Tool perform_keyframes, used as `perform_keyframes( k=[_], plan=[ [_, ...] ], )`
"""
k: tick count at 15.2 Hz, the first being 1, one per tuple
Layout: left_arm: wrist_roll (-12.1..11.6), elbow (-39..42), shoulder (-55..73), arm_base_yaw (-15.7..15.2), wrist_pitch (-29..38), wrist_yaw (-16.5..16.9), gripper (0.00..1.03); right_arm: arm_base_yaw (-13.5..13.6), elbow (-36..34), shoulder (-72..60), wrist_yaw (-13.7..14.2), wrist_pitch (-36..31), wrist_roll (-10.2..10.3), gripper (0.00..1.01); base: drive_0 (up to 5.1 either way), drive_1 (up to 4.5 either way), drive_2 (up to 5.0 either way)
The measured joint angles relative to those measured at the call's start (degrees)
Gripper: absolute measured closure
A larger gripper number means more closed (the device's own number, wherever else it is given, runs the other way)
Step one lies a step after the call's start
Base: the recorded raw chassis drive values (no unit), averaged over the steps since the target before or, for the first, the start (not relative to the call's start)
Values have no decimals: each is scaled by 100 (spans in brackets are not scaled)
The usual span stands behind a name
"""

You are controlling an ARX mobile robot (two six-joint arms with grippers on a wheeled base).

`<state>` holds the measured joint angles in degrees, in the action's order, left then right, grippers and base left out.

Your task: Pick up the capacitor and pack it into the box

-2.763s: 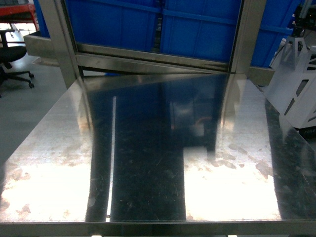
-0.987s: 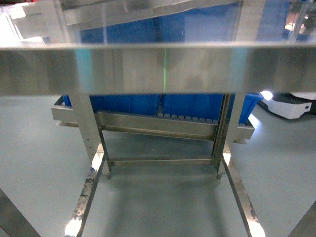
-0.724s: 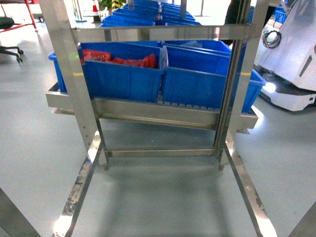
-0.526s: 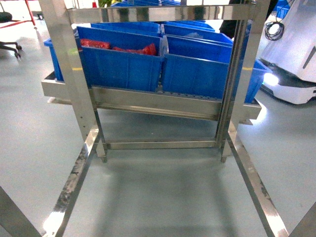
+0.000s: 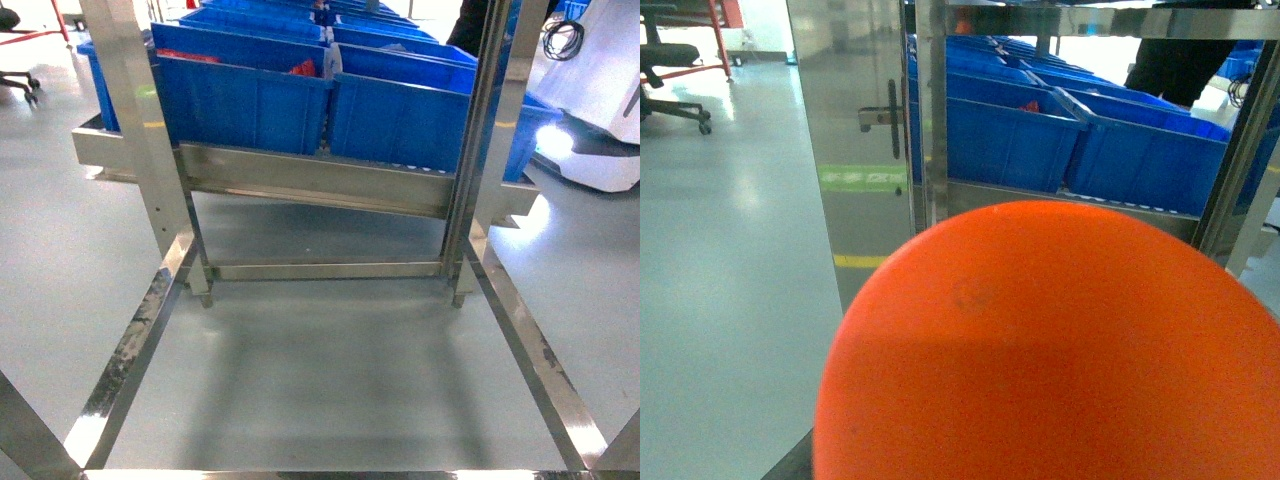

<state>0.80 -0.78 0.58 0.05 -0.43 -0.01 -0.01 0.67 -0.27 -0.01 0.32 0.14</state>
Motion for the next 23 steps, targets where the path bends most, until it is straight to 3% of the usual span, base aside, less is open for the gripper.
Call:
perform_keyframes(
  k=[8, 23],
  plan=[
    [0, -2, 0, 0, 4, 2, 59, 0, 0, 0, 2, -9, 0, 3, 0, 0, 0],
    [0, 0, 0, 0, 0, -2, 59, 0, 0, 0, 2, -4, 0, 3, -493, 252, 252]
  ],
)
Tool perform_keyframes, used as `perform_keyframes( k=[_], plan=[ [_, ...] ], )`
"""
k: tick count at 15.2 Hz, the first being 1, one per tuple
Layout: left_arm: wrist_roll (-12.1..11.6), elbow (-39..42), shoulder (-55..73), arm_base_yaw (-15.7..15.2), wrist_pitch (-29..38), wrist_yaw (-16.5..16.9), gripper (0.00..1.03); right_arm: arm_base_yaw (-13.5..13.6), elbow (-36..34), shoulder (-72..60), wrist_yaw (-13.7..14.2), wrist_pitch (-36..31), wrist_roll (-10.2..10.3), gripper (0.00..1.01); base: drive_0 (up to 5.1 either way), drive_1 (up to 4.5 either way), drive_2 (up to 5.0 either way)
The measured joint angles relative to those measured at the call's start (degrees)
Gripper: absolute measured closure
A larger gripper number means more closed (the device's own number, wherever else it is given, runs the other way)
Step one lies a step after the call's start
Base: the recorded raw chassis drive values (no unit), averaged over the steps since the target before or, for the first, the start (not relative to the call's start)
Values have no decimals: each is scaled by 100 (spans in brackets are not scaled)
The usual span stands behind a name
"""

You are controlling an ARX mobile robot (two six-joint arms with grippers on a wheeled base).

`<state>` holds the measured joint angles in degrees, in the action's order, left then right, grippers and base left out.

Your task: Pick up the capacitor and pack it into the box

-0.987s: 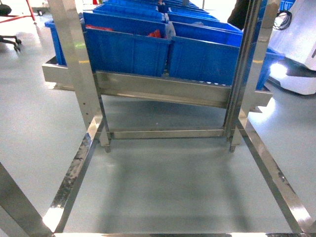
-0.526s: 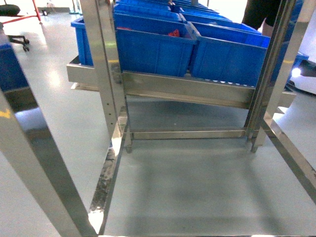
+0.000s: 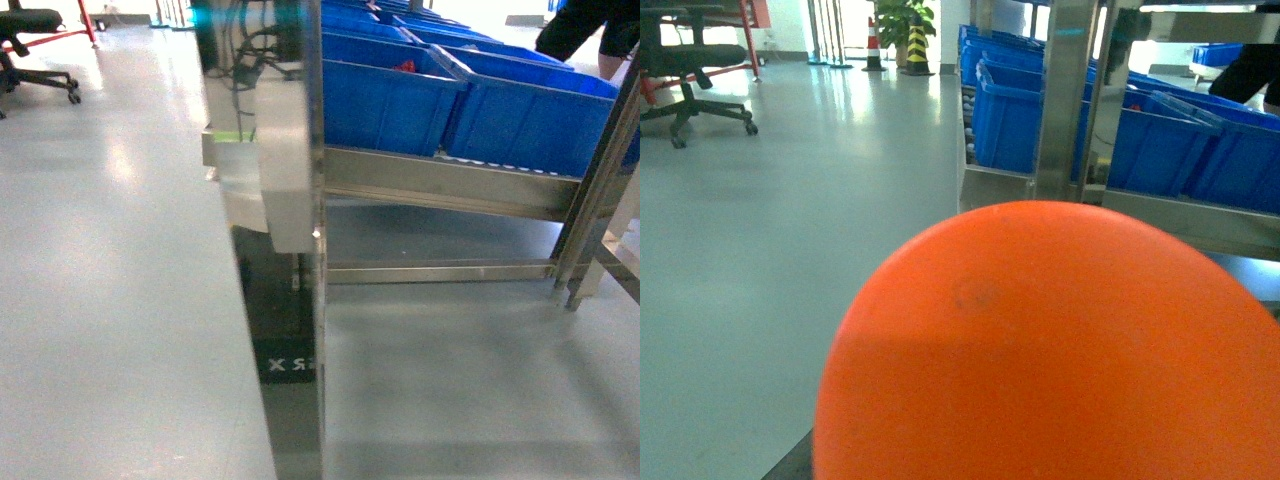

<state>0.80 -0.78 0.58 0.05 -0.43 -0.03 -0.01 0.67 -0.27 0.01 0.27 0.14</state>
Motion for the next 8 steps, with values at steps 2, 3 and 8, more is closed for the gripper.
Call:
perform_keyframes(
  k=[2, 3, 8],
  plan=[
    [0, -2, 0, 0, 15, 2, 59, 0, 0, 0, -2, -2, 0, 3, -493, 252, 252],
    [0, -2, 0, 0, -2, 2, 59, 0, 0, 0, -2, 0, 0, 3, -493, 252, 252],
    [0, 0, 0, 0, 4, 0, 59, 0, 0, 0, 0, -7, 0, 3, -495, 251, 251]
  ],
)
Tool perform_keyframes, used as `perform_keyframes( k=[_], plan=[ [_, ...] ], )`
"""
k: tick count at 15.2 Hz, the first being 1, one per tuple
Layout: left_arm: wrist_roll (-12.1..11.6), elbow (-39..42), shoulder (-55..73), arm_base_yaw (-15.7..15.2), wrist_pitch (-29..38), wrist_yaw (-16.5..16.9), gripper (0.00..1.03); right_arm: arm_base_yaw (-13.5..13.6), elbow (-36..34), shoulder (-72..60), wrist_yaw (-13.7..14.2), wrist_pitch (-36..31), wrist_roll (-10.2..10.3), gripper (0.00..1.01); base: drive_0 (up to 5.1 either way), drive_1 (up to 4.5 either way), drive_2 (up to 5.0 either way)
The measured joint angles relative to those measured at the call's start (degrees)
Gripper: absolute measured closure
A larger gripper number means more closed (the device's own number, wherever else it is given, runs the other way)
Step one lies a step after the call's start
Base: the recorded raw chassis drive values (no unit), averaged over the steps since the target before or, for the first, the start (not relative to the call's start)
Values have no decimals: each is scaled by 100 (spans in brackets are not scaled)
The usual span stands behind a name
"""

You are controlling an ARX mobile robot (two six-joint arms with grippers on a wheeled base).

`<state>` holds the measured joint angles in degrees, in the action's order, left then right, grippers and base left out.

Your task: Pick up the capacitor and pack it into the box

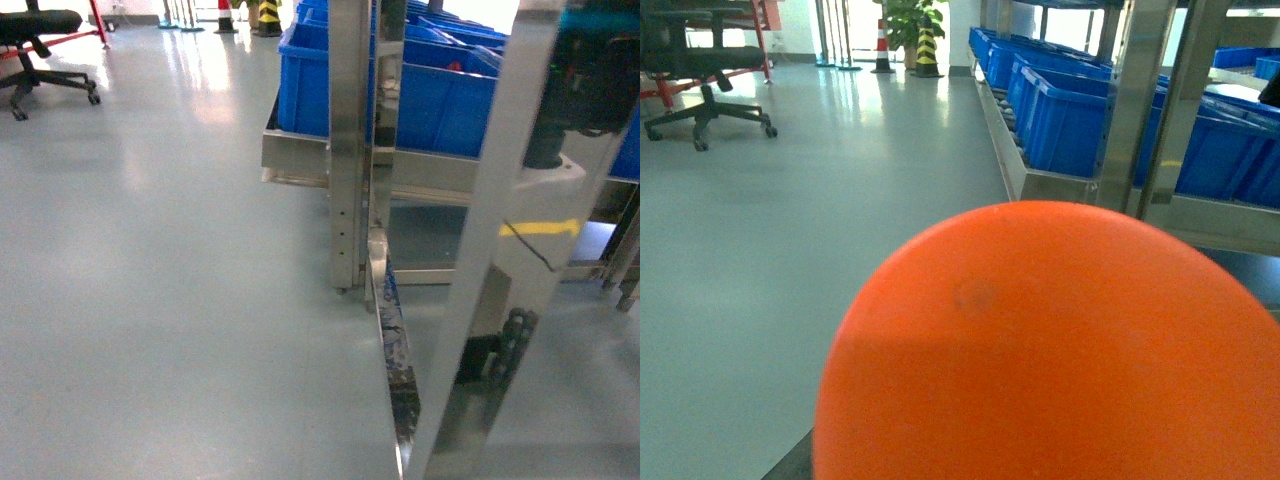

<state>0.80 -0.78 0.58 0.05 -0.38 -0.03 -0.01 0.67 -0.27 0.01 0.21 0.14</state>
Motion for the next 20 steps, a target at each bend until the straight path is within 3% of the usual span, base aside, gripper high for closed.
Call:
perform_keyframes(
  k=[20],
  plan=[
    [0, -2, 0, 0, 22, 2, 59, 0, 0, 0, -4, 17, 0, 3, -494, 252, 252]
  ],
)
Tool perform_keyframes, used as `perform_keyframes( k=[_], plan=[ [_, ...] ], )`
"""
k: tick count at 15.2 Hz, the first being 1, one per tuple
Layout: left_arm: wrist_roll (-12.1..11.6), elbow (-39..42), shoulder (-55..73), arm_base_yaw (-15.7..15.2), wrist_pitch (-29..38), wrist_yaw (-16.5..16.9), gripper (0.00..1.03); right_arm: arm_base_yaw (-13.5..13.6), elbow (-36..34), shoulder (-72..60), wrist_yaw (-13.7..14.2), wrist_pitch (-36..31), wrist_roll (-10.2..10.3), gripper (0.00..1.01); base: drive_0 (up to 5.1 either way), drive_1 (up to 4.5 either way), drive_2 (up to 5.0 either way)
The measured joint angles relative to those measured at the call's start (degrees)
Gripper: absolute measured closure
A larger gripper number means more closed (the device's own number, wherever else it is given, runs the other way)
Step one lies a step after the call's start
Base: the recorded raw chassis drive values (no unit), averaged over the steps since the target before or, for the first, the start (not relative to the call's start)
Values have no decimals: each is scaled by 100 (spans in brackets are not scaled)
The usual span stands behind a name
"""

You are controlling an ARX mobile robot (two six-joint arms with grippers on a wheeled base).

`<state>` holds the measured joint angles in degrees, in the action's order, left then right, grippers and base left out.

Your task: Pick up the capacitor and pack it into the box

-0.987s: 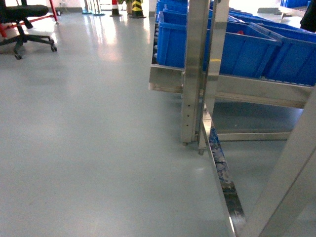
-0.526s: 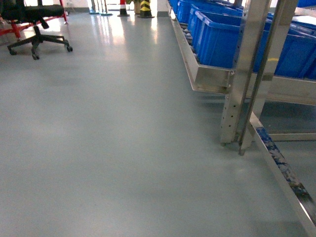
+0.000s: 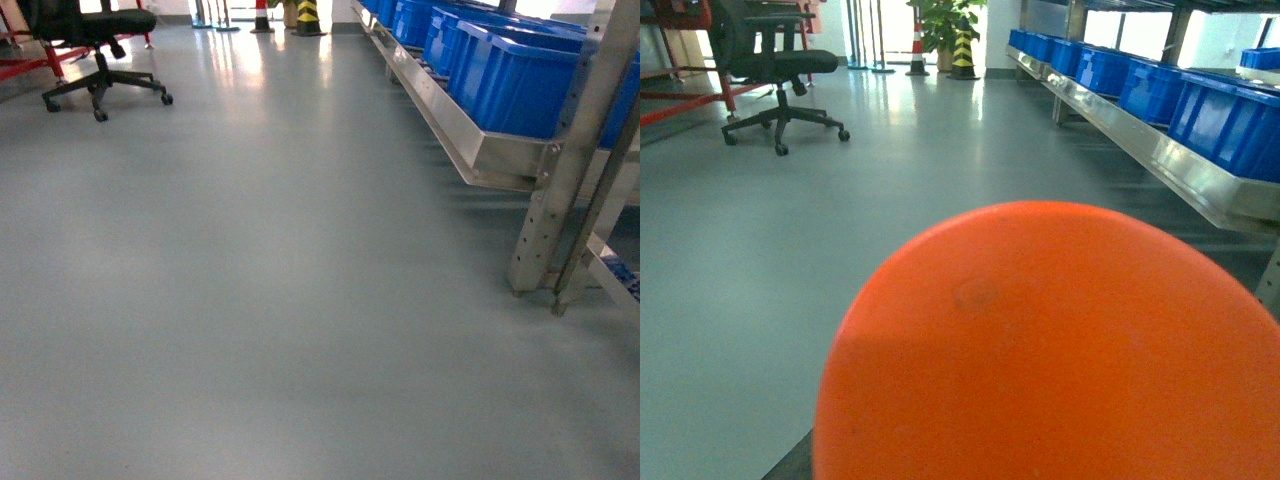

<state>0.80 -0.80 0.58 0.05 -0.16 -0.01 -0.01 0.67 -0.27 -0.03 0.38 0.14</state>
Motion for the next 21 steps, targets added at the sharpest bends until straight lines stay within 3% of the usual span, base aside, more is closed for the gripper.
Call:
perform_keyframes(
  k=[21],
  plan=[
    [0, 2, 0, 0, -22, 0, 59, 0, 0, 0, 2, -9, 0, 3, -498, 248, 248]
  ],
)
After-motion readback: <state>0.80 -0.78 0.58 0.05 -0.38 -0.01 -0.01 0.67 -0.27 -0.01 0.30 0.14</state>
